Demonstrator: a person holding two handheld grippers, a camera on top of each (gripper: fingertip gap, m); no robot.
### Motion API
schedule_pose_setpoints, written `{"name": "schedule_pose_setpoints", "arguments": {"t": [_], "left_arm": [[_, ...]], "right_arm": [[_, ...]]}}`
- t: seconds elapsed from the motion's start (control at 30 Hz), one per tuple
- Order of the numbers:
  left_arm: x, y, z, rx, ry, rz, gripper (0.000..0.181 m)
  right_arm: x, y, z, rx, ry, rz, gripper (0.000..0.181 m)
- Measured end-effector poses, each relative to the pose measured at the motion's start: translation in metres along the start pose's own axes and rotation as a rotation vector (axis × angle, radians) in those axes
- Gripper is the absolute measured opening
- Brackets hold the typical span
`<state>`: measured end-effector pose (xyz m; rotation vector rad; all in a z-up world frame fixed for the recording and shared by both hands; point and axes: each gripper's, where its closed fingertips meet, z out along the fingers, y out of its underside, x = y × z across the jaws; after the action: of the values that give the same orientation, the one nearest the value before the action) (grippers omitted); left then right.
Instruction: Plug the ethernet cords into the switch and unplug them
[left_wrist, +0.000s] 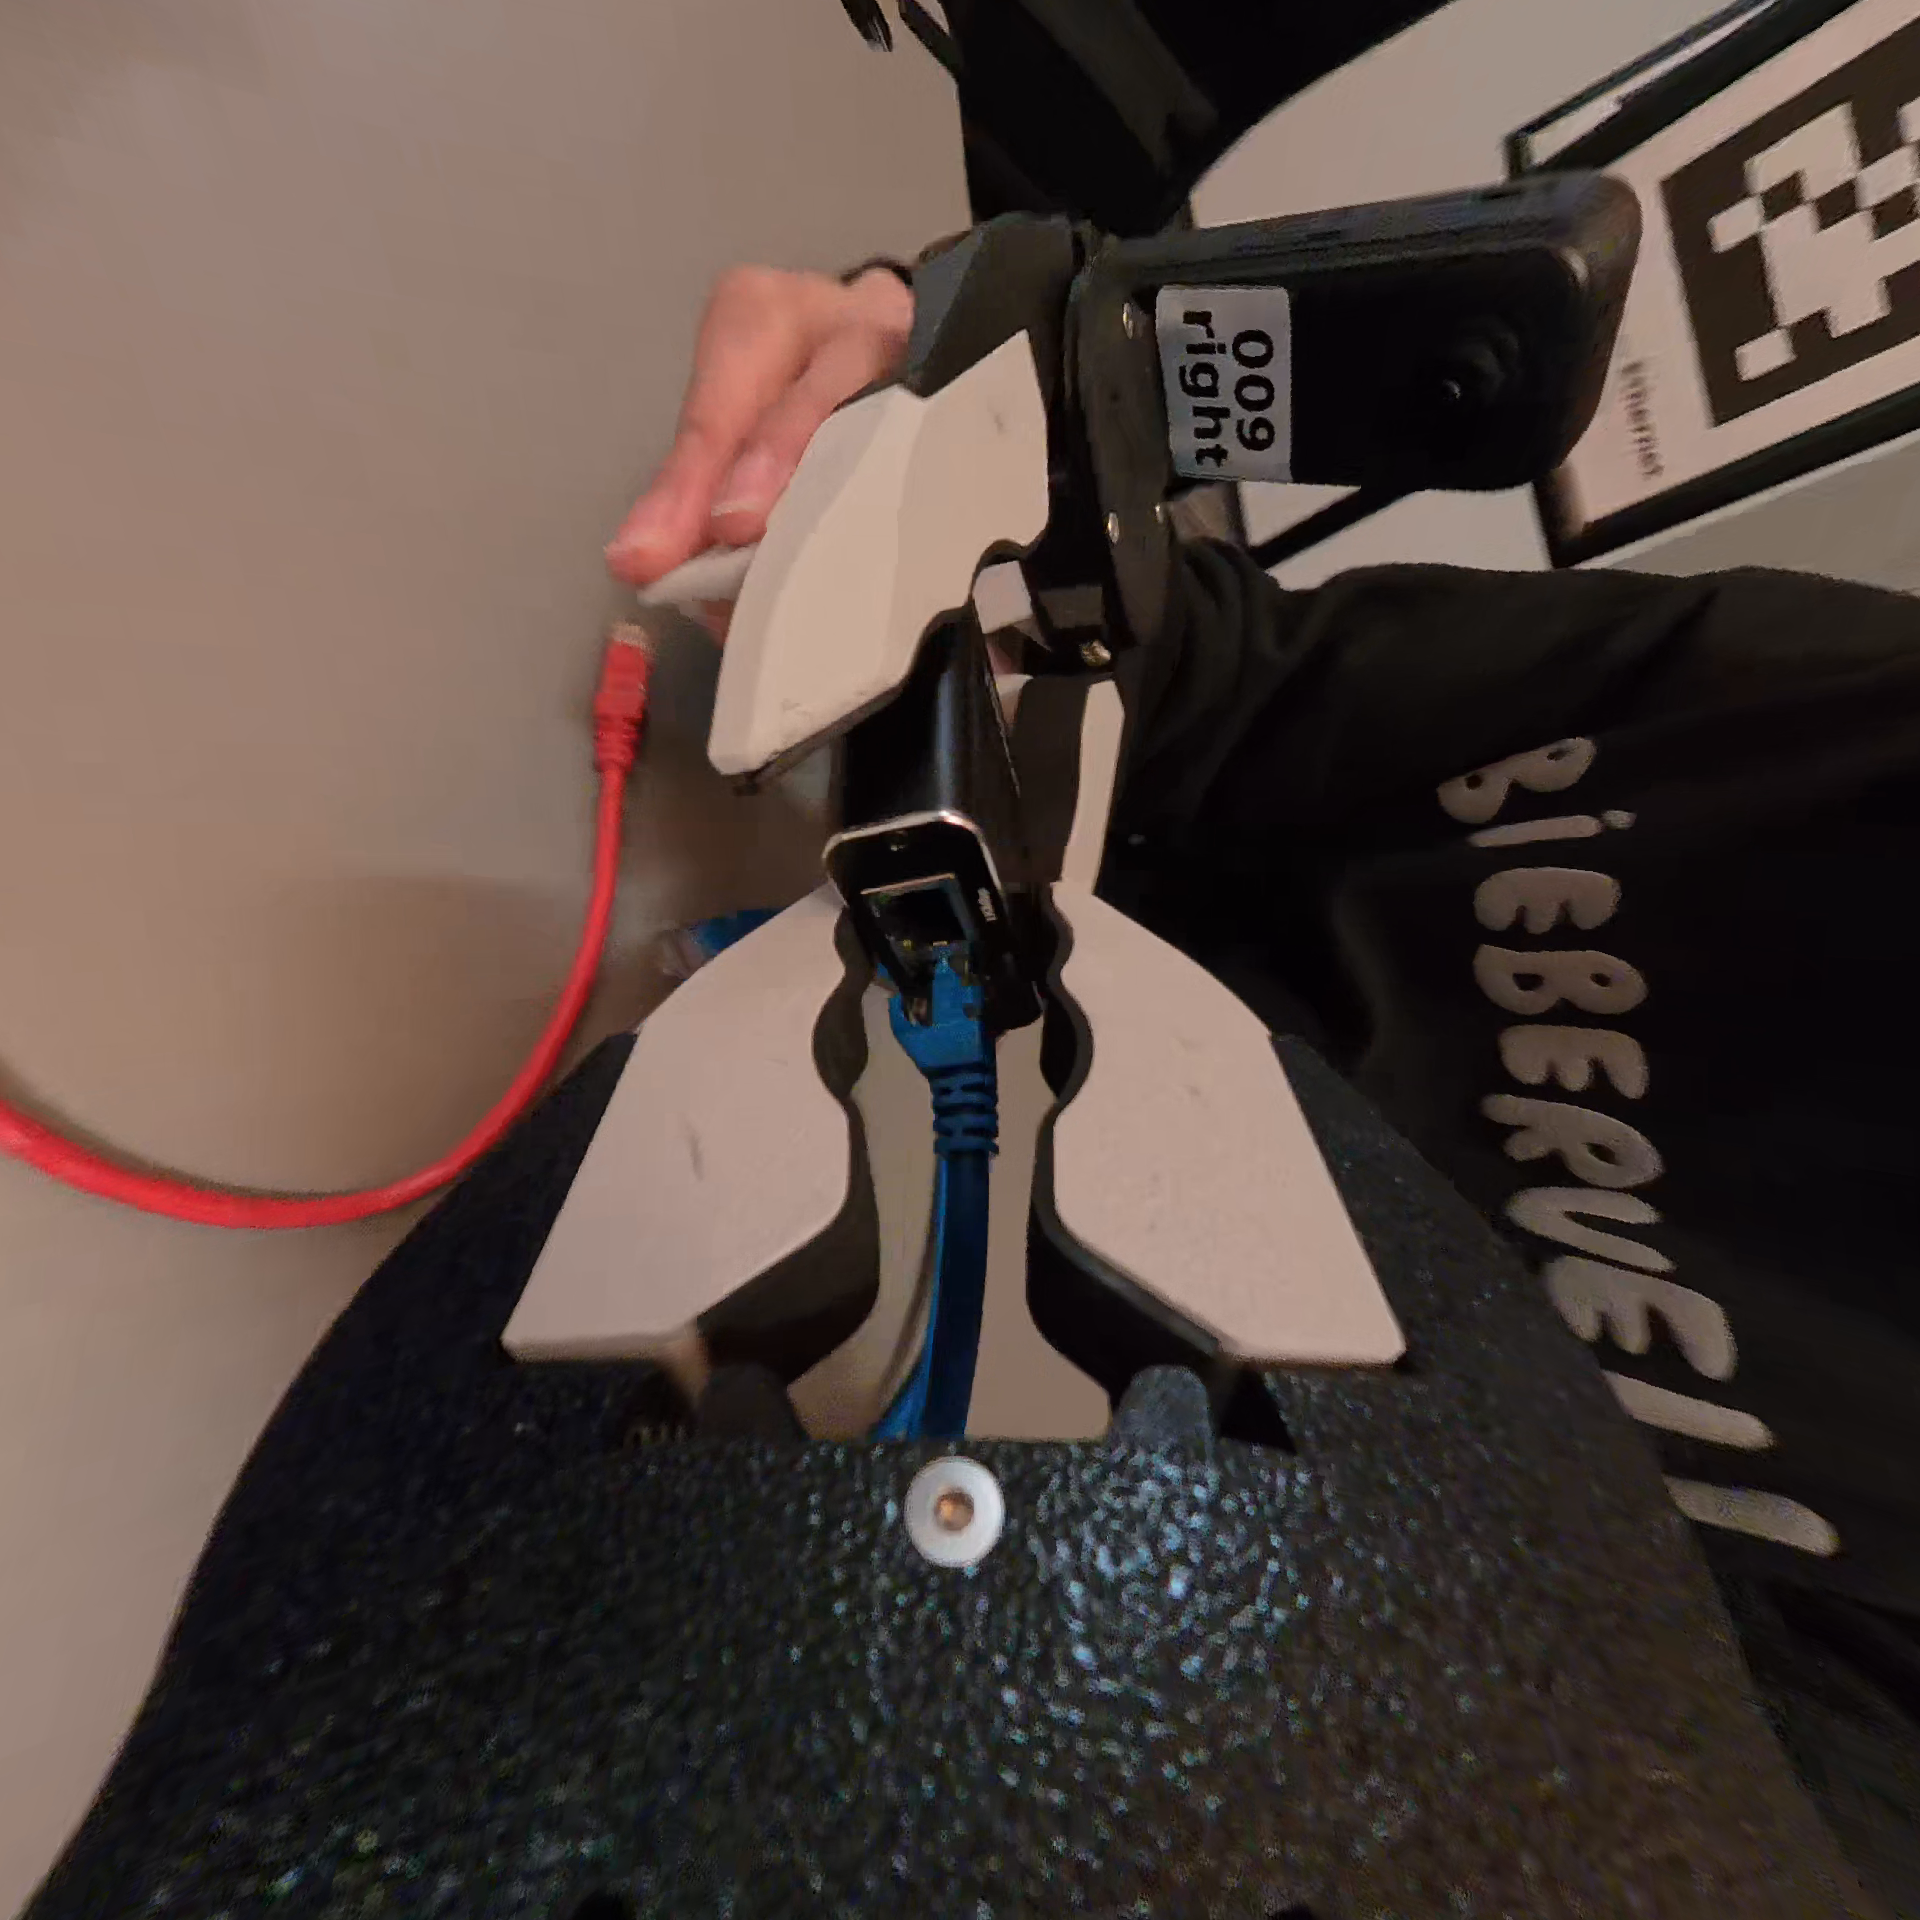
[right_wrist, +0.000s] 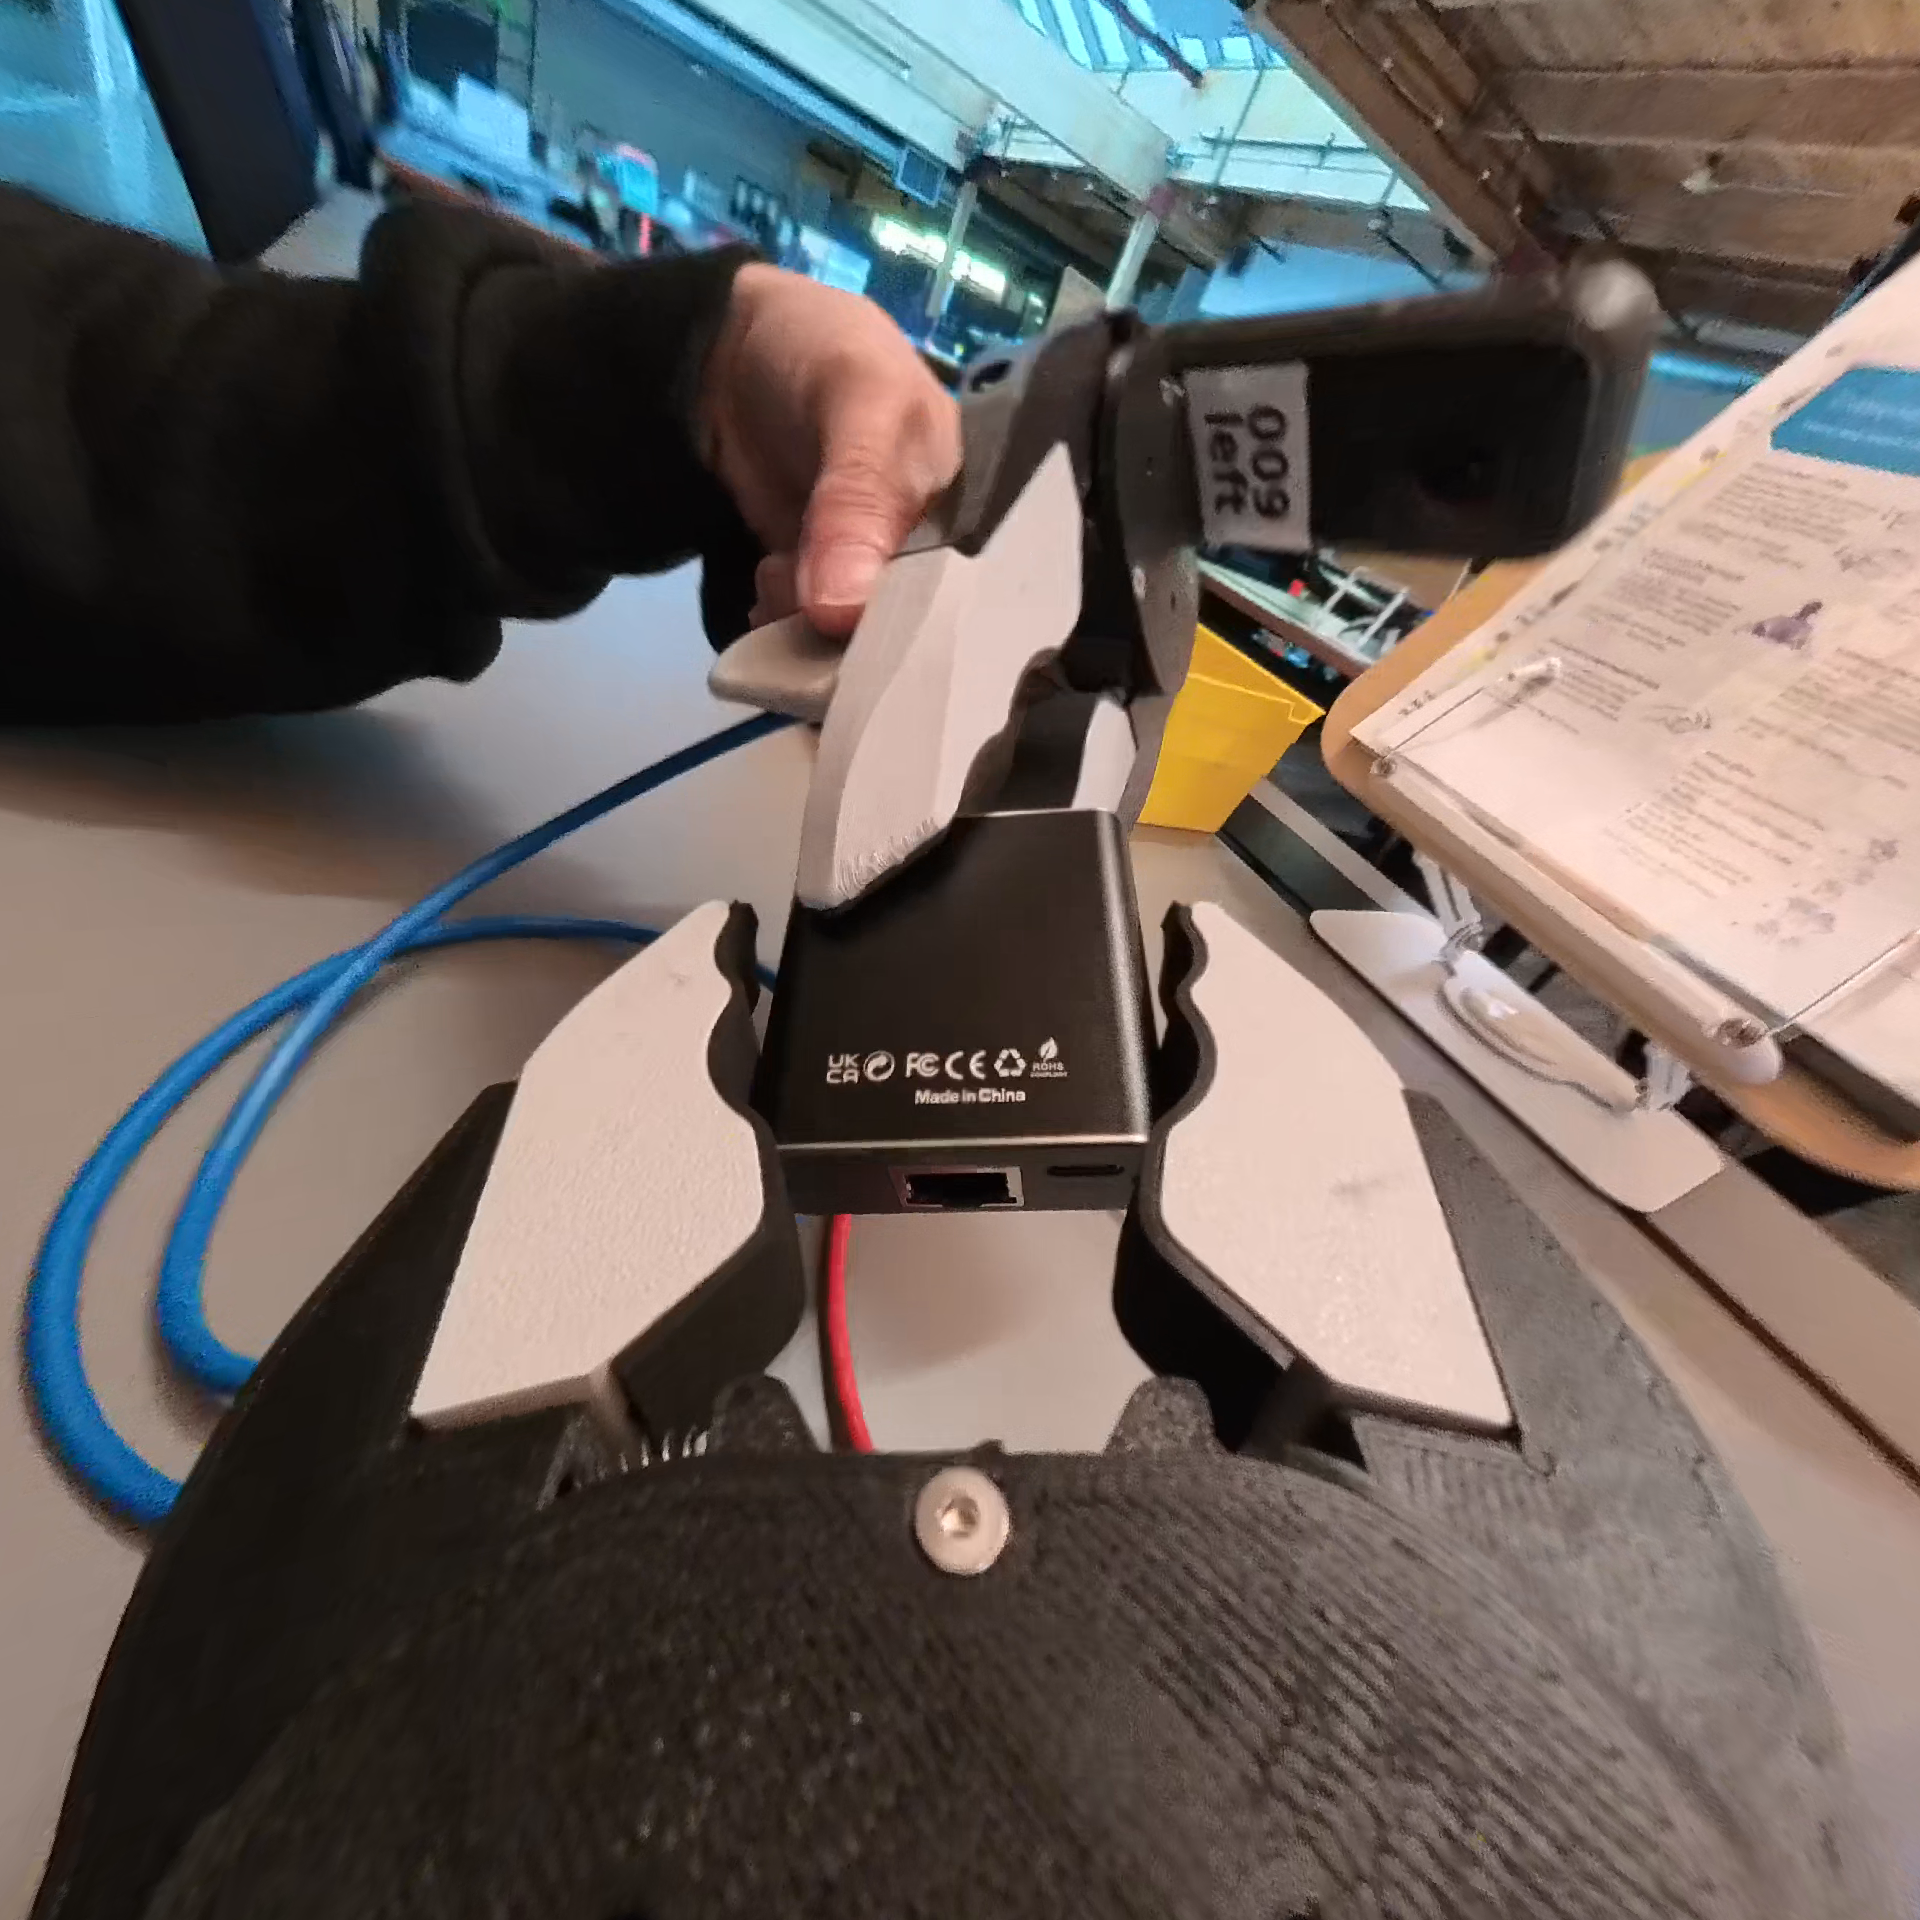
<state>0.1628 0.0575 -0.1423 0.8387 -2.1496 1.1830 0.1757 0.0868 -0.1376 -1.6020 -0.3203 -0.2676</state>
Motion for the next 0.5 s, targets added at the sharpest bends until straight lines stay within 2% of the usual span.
{"name": "schedule_pose_setpoints", "arguments": {"t": [0.17, 0.23, 0.33, 0.5], "left_arm": [[0.001, -0.022, -0.015, 0.114, -0.158, 0.185, 0.046], [0.011, -0.037, -0.029, 0.214, -0.189, 0.257, 0.057], [0.030, -0.055, -0.057, 0.373, -0.232, 0.378, 0.065], [0.039, -0.074, -0.104, 0.636, -0.399, 0.525, 0.065]], "right_arm": [[0.012, -0.004, -0.007, 0.055, 0.012, 0.128, 0.076], [0.016, -0.013, -0.013, 0.120, 0.002, 0.195, 0.076], [0.026, -0.026, -0.024, 0.230, -0.001, 0.294, 0.076], [0.045, -0.039, -0.047, 0.367, 0.000, 0.392, 0.076]]}}
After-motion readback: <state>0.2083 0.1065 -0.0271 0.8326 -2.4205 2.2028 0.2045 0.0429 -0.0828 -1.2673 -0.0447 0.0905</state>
